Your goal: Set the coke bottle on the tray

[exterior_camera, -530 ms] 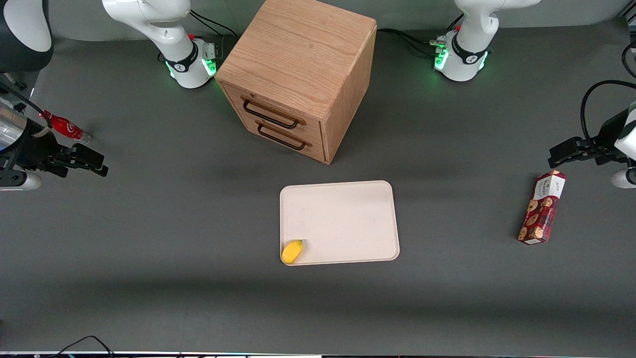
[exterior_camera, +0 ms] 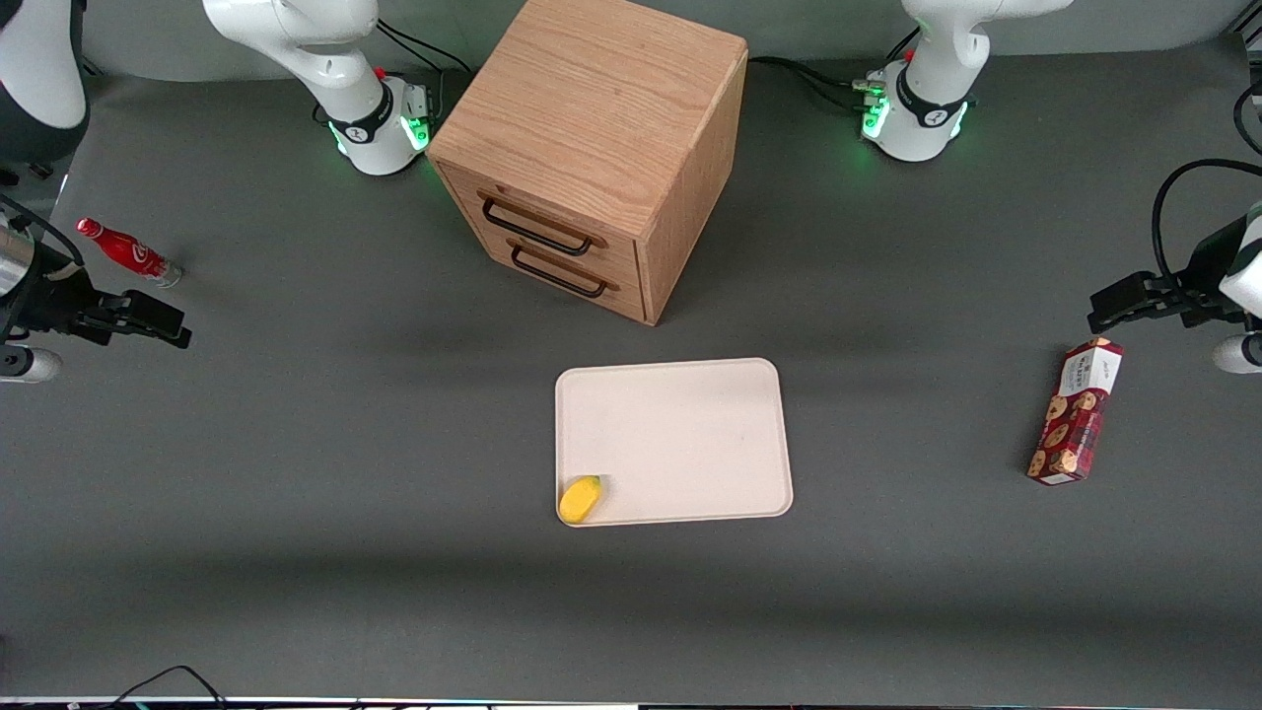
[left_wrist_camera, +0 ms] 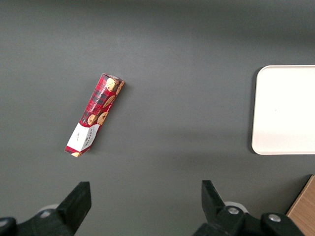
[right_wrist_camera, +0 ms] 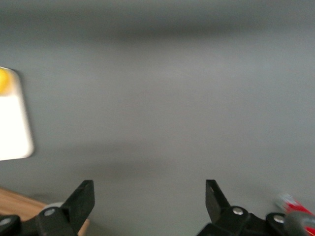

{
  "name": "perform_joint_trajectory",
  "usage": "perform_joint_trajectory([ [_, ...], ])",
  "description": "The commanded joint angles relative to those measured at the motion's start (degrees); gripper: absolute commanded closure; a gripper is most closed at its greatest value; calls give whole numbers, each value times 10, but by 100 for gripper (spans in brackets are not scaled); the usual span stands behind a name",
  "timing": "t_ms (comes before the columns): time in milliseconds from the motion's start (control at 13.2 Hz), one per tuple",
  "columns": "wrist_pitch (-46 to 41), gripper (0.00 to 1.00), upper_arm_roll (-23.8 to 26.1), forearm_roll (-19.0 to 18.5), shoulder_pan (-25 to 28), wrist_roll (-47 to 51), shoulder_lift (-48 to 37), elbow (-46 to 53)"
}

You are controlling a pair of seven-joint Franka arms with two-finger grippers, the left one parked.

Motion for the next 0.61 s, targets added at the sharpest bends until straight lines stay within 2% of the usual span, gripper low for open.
perform_joint_trajectory([
  [0,22,0,-1,-33,-61,-61,-56,-104],
  [227,99,0,-9,-39,-150,-201,-82,-174],
  [530,210,0,-91,-39,-200,-372,-107,-279],
])
